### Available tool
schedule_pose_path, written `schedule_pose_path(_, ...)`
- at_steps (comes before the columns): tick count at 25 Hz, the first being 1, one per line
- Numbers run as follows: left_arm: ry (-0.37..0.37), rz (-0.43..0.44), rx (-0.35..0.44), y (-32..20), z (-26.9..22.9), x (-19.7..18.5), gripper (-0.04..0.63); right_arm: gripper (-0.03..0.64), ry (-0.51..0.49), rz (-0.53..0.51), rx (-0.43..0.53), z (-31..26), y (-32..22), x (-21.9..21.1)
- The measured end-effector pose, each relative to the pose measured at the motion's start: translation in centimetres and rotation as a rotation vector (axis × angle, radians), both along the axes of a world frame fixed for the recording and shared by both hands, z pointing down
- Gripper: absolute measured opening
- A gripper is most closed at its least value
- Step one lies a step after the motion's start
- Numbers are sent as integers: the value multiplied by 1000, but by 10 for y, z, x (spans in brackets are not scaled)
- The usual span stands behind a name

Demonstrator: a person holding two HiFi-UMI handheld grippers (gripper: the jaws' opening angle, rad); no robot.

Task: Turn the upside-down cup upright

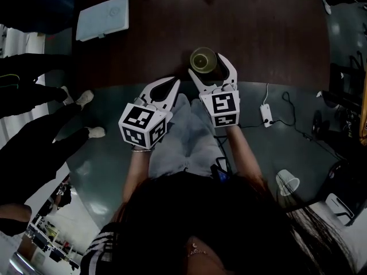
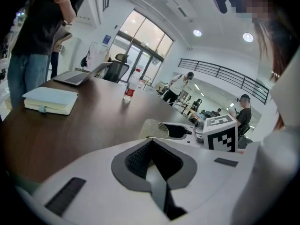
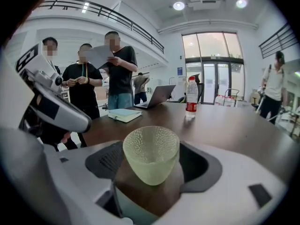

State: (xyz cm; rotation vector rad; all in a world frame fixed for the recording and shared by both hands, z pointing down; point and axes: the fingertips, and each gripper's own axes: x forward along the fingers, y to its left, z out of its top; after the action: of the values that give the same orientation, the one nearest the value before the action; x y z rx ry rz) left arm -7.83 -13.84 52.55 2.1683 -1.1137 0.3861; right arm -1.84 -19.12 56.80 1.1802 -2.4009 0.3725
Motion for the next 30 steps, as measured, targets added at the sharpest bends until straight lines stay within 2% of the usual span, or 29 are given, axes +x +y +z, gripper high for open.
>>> schedule_pose_path(14,2,-3,-20,2,11,-4,3,359,6,24,21,1,-6,4)
schedule_pose_path(30,8,-3,58,-12,-24,-5,3,359,-44,36,58,-47,-15,15)
